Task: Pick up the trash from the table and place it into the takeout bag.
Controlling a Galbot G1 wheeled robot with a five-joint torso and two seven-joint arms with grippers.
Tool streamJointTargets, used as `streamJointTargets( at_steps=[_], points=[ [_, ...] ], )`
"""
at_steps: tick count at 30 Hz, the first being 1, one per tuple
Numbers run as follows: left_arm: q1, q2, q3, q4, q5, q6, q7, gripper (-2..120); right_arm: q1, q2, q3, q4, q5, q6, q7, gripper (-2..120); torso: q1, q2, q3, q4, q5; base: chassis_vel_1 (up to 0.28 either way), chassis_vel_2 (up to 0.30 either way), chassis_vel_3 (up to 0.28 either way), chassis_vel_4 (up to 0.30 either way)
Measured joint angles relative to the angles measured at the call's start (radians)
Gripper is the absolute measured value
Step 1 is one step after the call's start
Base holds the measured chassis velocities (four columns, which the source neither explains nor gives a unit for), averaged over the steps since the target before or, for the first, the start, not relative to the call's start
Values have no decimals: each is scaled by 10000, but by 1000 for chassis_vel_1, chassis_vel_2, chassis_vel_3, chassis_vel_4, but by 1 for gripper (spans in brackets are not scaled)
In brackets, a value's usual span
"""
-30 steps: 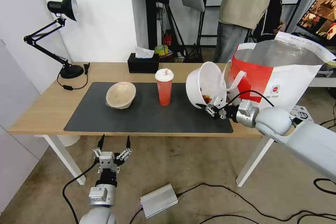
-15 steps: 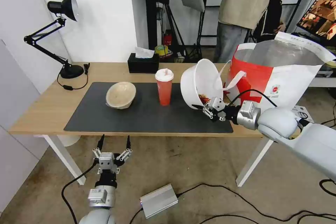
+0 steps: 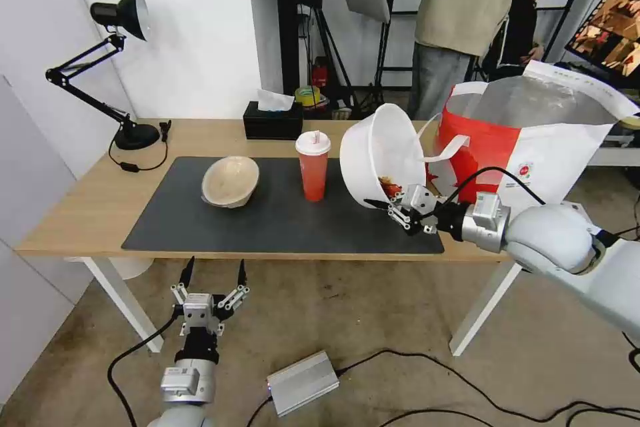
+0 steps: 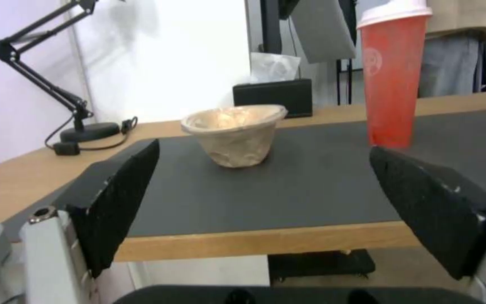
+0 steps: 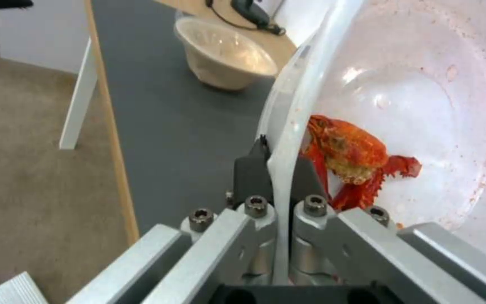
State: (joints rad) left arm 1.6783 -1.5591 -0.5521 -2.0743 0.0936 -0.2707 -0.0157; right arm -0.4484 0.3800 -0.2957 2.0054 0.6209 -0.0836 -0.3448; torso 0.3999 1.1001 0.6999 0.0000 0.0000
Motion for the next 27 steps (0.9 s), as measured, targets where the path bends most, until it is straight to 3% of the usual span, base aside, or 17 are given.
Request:
streamJointTargets(
  at_steps=[27],
  points=[
    [-92, 112, 50, -47, -41, -14, -12, 100, -374, -1266, 1302, 1686, 458, -66, -353, 0, 0, -2, 0, 0, 0, 0, 0, 0, 0]
  ],
)
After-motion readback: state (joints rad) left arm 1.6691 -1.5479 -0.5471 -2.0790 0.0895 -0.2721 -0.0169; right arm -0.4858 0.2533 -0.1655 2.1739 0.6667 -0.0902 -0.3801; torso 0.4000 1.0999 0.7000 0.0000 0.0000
